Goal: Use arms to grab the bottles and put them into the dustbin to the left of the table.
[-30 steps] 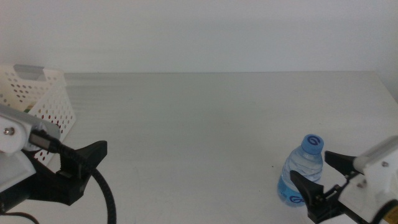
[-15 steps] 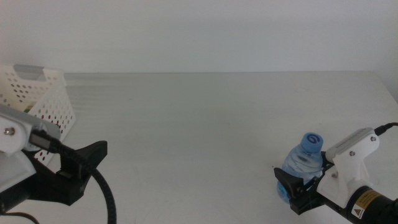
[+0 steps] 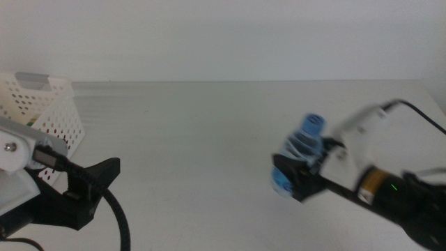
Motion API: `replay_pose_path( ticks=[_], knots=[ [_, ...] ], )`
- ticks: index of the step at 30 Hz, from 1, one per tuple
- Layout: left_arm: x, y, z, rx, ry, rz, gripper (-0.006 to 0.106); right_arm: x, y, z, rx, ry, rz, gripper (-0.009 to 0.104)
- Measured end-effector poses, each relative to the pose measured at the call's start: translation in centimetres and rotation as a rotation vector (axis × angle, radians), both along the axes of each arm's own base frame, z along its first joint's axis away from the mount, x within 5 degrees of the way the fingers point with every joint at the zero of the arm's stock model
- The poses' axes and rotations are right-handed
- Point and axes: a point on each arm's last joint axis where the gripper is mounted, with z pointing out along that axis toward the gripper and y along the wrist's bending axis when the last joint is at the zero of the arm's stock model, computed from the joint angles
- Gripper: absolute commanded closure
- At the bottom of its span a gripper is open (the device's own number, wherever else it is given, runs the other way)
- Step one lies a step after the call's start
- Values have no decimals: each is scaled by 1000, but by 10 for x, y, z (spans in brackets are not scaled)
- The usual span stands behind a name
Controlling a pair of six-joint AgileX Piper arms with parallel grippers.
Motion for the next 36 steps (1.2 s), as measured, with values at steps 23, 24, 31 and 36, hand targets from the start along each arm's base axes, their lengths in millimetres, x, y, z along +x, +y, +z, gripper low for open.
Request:
replay_pose_path(
  ticks=[23, 24, 31, 36],
  knots=[
    [0, 0, 0, 0, 0, 0, 10, 135, 150, -15, -102, 2, 212, 95],
    [0, 0, 0, 0, 0, 0, 10, 136, 151, -14, -101, -1, 216, 95],
    [0, 0, 0, 0, 0, 0, 10, 135, 153, -15, -107, -9, 231, 16],
    [0, 0, 0, 0, 0, 0, 10, 134, 154, -10, -78, -7, 233, 8]
  ],
)
